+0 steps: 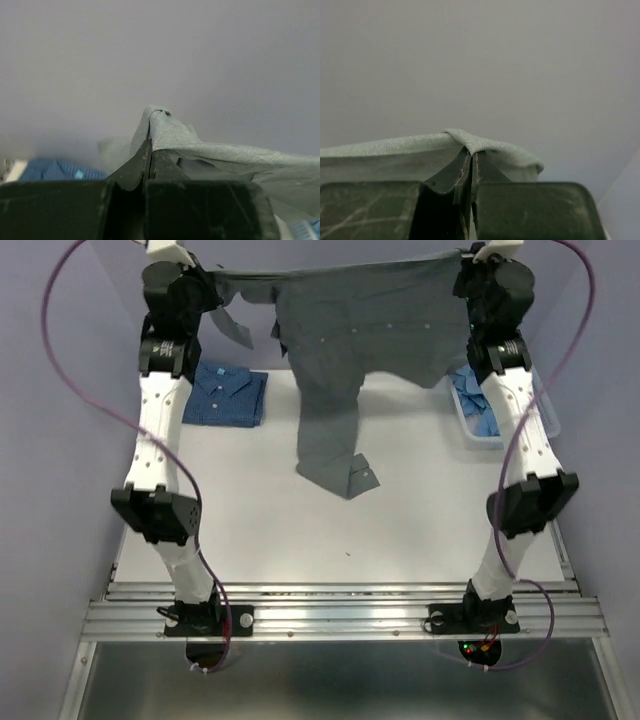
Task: Fold and stack the long sleeve shirts
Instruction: Flatten the shirt out
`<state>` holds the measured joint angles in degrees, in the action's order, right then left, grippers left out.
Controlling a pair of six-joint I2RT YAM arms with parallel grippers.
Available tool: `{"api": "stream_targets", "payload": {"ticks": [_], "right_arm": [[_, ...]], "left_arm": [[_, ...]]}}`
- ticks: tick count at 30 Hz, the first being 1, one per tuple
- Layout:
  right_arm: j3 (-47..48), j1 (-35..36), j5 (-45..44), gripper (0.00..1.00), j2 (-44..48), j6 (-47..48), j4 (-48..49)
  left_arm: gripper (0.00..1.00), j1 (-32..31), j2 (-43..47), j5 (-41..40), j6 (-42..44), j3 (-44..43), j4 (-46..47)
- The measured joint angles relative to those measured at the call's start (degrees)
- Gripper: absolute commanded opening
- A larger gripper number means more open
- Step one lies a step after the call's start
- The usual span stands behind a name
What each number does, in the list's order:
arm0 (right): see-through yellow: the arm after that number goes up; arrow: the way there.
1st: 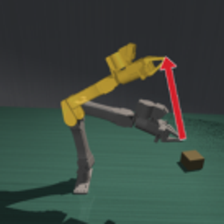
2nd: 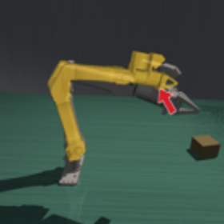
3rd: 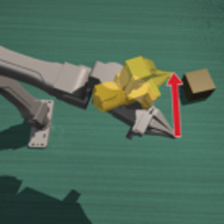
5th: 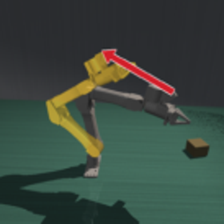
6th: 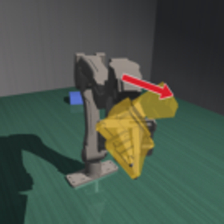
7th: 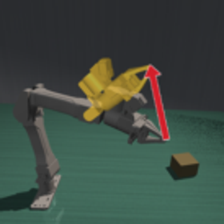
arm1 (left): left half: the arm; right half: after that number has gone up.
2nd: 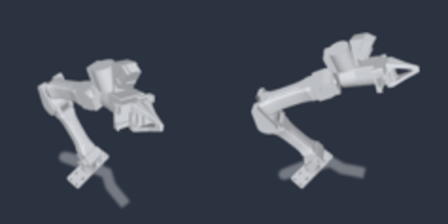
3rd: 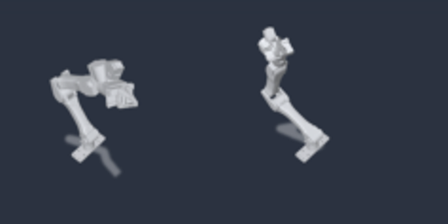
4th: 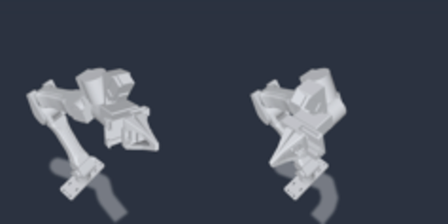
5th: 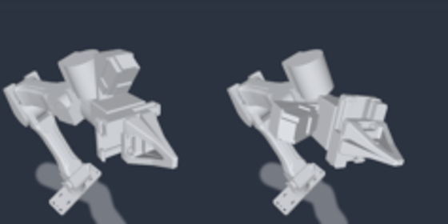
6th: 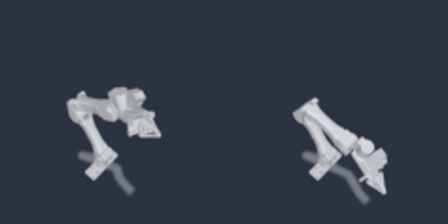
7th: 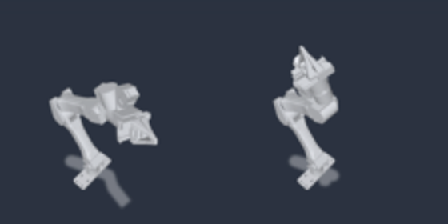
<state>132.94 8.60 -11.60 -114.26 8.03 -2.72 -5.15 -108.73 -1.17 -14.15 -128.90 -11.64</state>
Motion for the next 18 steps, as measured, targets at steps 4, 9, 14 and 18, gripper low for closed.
{"api": "stream_targets", "payload": {"ticks": [4, 9, 14, 18], "right_arm": [[-19.12, -0.04, 3.34, 0.02, 19.67, 0.90, 8.04], [-41.44, -0.11, 9.99, 0.02, 37.22, -0.22, 15.45], [-61.18, -0.90, 14.03, 0.01, 39.08, -8.35, 14.93], [-72.26, 0.33, 12.00, 0.01, 31.19, -14.40, 0.04]], "left_arm": [[0.00, 0.02, 12.92, 1.09, 0.98, 3.69, 5.81], [0.00, 0.11, 32.35, 2.82, 2.10, 26.53, 13.81], [0.00, 1.14, 37.35, 1.22, -1.29, 51.17, 14.47], [0.00, -0.74, 32.11, -2.25, -5.68, 66.40, 5.31]]}}
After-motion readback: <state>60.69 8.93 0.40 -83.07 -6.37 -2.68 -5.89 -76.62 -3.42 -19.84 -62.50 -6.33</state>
